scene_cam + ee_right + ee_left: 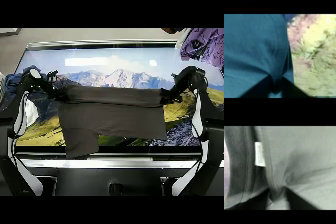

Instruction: Fold the clothes and pants, and hang the long-sleeved shirts on hangers.

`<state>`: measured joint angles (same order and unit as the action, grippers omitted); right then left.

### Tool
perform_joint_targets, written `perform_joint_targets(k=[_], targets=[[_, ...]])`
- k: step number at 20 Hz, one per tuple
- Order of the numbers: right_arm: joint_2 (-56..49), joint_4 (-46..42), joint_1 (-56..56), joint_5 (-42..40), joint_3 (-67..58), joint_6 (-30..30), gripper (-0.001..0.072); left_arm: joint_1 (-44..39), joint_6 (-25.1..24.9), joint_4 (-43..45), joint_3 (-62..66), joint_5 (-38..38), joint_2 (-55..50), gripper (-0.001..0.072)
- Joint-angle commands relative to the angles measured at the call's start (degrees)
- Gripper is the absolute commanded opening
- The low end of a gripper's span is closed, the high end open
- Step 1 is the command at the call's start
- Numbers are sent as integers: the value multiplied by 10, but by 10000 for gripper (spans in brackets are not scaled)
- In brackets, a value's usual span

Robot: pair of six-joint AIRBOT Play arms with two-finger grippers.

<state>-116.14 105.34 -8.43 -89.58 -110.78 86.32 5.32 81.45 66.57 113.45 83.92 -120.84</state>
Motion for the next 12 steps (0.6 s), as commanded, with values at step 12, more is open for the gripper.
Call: perform_joint_targets(k=[12], targets=[[261,183,-207,29,287,120,535,147,16,-35,-376,-47,336,551]])
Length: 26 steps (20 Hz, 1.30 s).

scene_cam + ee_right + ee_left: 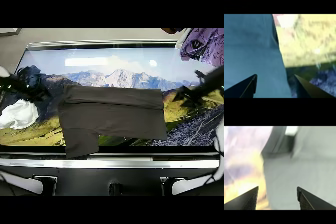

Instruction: Fold the clothes and pants, and hang the long-sleeved shirts on hangers.

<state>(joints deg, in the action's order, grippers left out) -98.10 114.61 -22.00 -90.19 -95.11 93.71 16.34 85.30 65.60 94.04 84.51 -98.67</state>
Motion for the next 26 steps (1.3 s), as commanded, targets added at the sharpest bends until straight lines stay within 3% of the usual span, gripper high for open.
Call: perform_joint_targets(k=[1,4,8,20,21,23,24,26], targets=[[113,96,-91,49,189,54,535,47,-35,-46,-274,-84,165,550],[181,91,-110,85,309,67,534,54,-96,-116,-508,-149,293,551],[211,96,-109,96,363,77,534,54,-148,-175,-651,-173,344,551],[212,96,-109,84,366,76,535,30,-200,-239,-688,-229,279,534],[212,95,-109,85,366,78,535,16,-202,-241,-688,-238,272,482],[212,91,-109,92,378,82,535,-1,-206,-241,-688,-243,267,135],[212,87,-109,97,391,88,536,-1,-209,-241,-687,-242,267,20],[212,84,-109,117,425,100,536,1,-208,-243,-684,-239,269,19]])
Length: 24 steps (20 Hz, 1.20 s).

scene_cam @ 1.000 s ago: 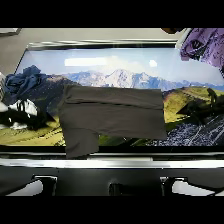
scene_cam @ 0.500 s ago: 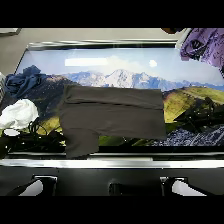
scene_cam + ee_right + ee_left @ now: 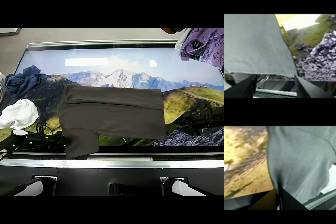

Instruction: Fold the clothes and pants, and hang the long-sleeved shirts on hangers.

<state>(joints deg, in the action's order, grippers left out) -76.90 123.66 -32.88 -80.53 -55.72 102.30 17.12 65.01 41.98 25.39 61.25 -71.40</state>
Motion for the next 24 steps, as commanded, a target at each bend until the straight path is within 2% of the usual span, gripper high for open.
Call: perform_joint_targets(k=[1,13,14,16,17,19,21,24], targets=[[-1,-7,0,33,48,19,536,-7,-5,-7,6,-5,-2,19],[-7,59,0,123,190,88,530,-7,10,-7,37,8,-1,19],[-8,68,0,132,197,91,496,-7,10,-7,37,8,-1,19],[-10,86,0,147,207,98,306,-7,10,-7,37,8,-1,19],[-9,87,0,154,207,102,188,-7,12,-7,37,8,-1,19],[-9,87,0,164,204,104,38,-7,14,-6,42,14,-1,19],[-1,85,0,155,193,91,37,-3,18,-6,62,38,4,17],[42,43,0,106,167,23,36,11,76,49,99,77,55,16]])
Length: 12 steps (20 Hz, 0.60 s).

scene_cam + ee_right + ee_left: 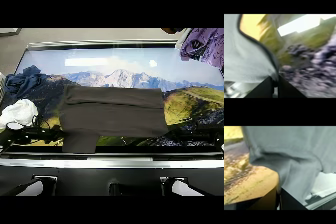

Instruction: Fold the clothes and pants, and hang the long-sleeved shirts on hangers.

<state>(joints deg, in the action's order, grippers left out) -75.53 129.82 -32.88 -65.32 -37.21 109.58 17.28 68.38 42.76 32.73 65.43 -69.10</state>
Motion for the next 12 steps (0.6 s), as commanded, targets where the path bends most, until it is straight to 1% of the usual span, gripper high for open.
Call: perform_joint_targets(k=[1,3,4,6,8,9,10,12], targets=[[50,-45,0,-73,-29,-75,36,13,66,72,33,53,60,17],[98,-99,0,-125,-43,-120,36,13,102,118,36,103,126,17],[128,-125,0,-149,-46,-139,36,12,110,128,36,132,163,17],[183,-159,0,-190,-46,-167,36,11,138,132,36,167,224,17],[226,-158,0,-199,-46,-183,35,-5,157,129,37,160,262,16],[234,-144,0,-194,-47,-183,35,-16,157,122,38,151,263,16],[232,-134,8,-186,-51,-177,35,-30,157,114,41,135,255,16],[217,-140,68,-149,-74,-155,35,-57,157,112,61,92,220,16]])
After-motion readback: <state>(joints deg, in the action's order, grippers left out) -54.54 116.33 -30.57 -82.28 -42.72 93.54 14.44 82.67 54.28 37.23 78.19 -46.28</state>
